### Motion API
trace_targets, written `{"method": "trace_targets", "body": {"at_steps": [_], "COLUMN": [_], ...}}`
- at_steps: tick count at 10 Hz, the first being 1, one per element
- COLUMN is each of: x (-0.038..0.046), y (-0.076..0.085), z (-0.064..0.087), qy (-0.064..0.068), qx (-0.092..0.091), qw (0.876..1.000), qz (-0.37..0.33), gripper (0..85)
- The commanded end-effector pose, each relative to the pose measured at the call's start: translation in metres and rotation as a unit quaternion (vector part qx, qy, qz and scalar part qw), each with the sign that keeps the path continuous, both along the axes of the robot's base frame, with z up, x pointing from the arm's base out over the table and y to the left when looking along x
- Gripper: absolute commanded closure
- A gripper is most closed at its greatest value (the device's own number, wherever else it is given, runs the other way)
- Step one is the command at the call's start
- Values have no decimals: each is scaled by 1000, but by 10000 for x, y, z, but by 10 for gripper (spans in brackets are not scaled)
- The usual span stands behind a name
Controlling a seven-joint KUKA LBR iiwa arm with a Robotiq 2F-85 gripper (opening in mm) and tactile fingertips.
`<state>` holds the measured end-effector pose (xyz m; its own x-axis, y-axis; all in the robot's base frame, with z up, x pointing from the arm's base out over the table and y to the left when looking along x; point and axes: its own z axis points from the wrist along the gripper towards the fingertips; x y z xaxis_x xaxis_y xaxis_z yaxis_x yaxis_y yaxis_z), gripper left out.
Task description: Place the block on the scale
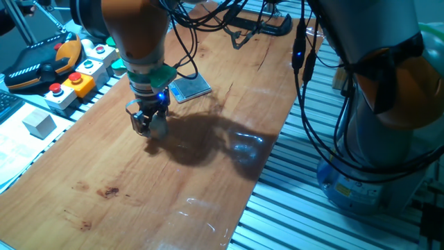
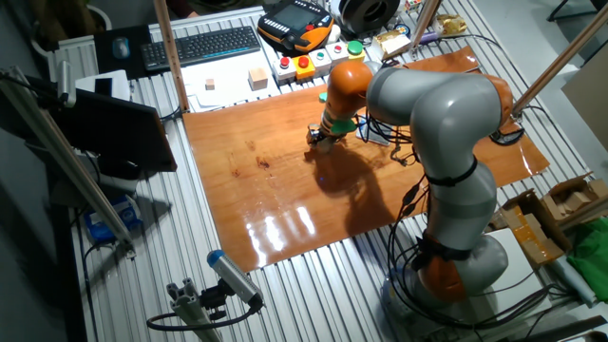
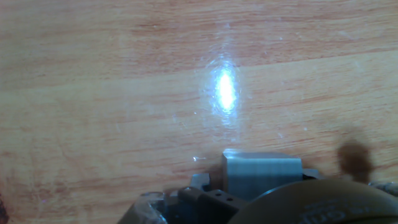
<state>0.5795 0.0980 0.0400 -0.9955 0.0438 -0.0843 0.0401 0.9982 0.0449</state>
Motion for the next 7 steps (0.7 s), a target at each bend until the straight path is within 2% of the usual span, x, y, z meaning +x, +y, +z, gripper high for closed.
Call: {"method": "trace_targets", "body": {"at_steps": [1,2,3,4,5,6,7], "x": [-2,-4,-6,-7,-11,-23,-33], "y": [-6,-19,-29,-36,-39,-49,-66], "z": [5,-3,-9,-8,6,53,112], "qy": [0,0,0,0,1,3,5], "qx": [-1,-3,-2,-2,-1,1,1], "qw": [1000,1000,1000,1000,1000,1000,1000], "qz": [2,7,10,10,11,12,14], "gripper": [257,407,497,517,623,767,843]}}
